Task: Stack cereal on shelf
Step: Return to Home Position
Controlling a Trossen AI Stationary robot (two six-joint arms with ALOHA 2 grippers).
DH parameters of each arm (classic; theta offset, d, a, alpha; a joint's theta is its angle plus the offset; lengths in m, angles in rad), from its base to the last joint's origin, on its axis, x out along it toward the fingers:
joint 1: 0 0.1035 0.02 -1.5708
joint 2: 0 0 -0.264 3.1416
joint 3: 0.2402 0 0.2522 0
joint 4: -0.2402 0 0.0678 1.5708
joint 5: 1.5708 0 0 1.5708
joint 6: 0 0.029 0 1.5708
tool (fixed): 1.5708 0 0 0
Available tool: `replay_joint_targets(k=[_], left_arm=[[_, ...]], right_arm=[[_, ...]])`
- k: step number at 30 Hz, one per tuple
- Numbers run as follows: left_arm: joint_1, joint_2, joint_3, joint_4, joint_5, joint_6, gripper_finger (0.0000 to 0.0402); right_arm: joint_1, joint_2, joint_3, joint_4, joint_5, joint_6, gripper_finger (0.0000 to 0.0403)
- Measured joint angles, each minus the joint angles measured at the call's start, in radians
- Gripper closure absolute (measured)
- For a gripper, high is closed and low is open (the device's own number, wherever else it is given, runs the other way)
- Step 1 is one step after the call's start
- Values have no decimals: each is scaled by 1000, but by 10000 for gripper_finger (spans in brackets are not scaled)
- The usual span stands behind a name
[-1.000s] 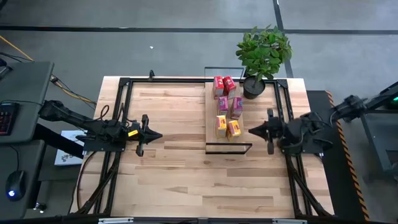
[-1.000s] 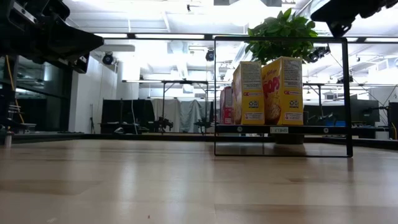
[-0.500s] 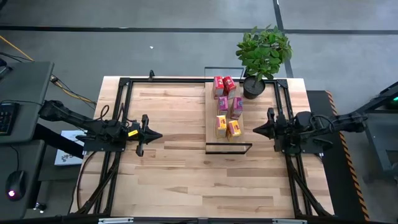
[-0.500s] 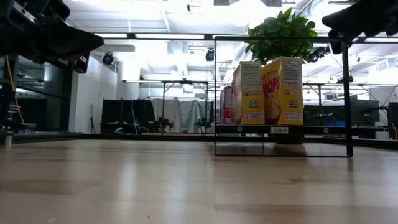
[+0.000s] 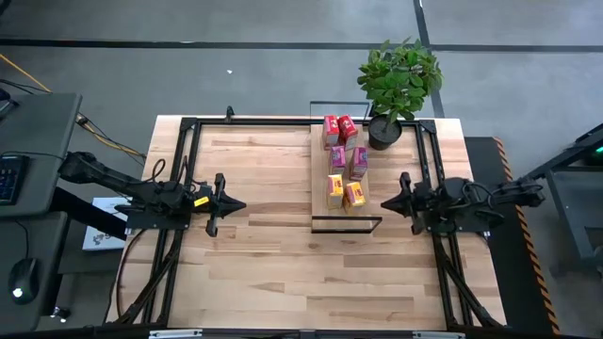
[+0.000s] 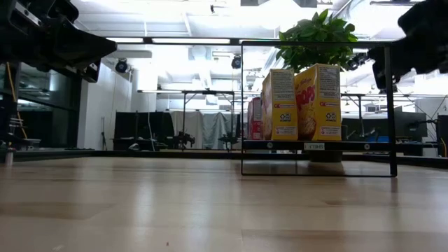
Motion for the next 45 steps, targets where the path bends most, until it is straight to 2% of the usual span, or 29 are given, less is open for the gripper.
replay_joint_targets(k=[7,21,28,32,38,42,45], left_arm=[[0,0,0,-2,0,0,401],[0,-3,0,-38,0,0,396],[1,-226,1,-222,0,0,396],[1,-311,1,-243,-2,0,396],[0,-312,1,-296,-1,0,396],[2,-303,-1,-412,1,0,396],[18,-295,0,-405,15,0,396]], right_arm=[[1,4,-26,15,-28,-15,403],[1,25,-26,14,-9,-6,403],[1,25,-26,14,-9,65,403],[1,25,-26,13,-8,89,403],[1,26,-26,13,-8,86,403],[1,26,-26,13,-8,85,402],[1,26,-26,13,-7,85,402]])
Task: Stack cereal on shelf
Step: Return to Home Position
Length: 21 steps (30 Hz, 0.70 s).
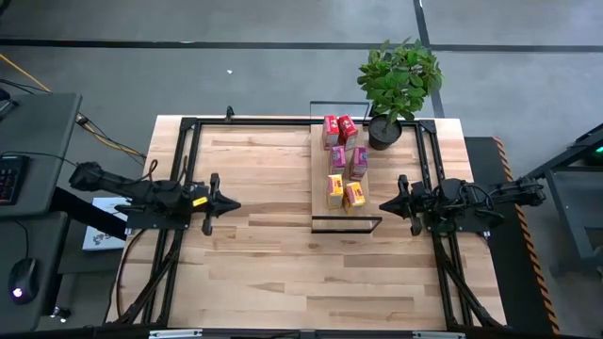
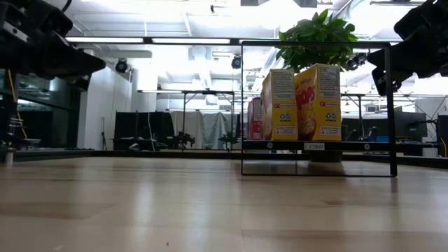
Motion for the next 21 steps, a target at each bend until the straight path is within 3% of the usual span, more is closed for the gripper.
replay_joint_targets(k=[9,11,15,17,21], left_arm=[[53,-1,0,-3,17,-99,396],[60,1,0,-9,13,-24,396],[110,-88,0,-13,45,293,396],[155,-157,1,-22,114,332,396],[196,-153,0,-44,201,316,396]], right_arm=[[0,-1,0,0,1,0,402],[0,-1,0,0,0,0,402],[0,-1,0,0,0,0,402],[0,0,0,0,0,0,402],[0,0,0,0,2,0,402]])
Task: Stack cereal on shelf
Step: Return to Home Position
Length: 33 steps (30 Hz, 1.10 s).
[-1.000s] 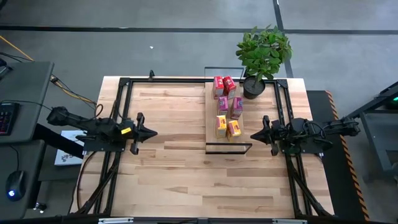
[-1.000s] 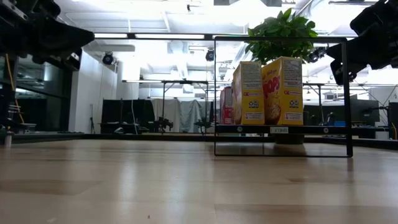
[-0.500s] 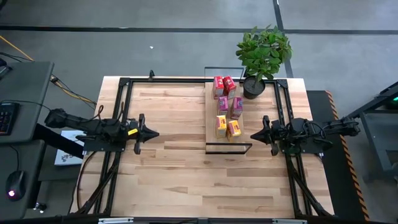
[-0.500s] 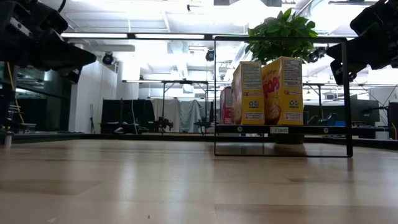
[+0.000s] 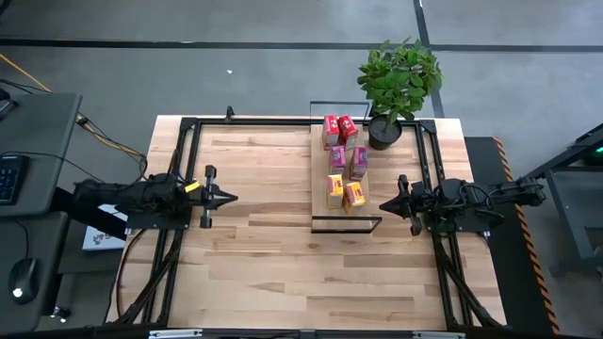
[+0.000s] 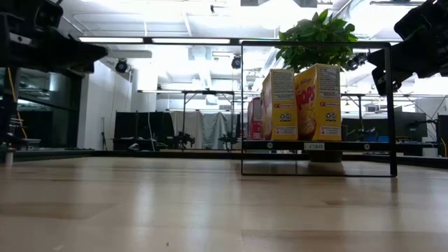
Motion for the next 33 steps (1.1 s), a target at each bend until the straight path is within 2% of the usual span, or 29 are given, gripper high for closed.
replay_joint_targets(k=[3,8,13,33], left_arm=[[9,0,0,-1,25,-27,396],[3,0,0,-2,27,-229,396],[-12,0,0,0,27,-290,396],[-13,13,-1,4,23,-299,396]], right_arm=[[0,0,0,0,0,0,402],[0,0,0,0,0,0,402],[0,0,0,0,0,0,402],[0,0,0,0,1,0,402]])
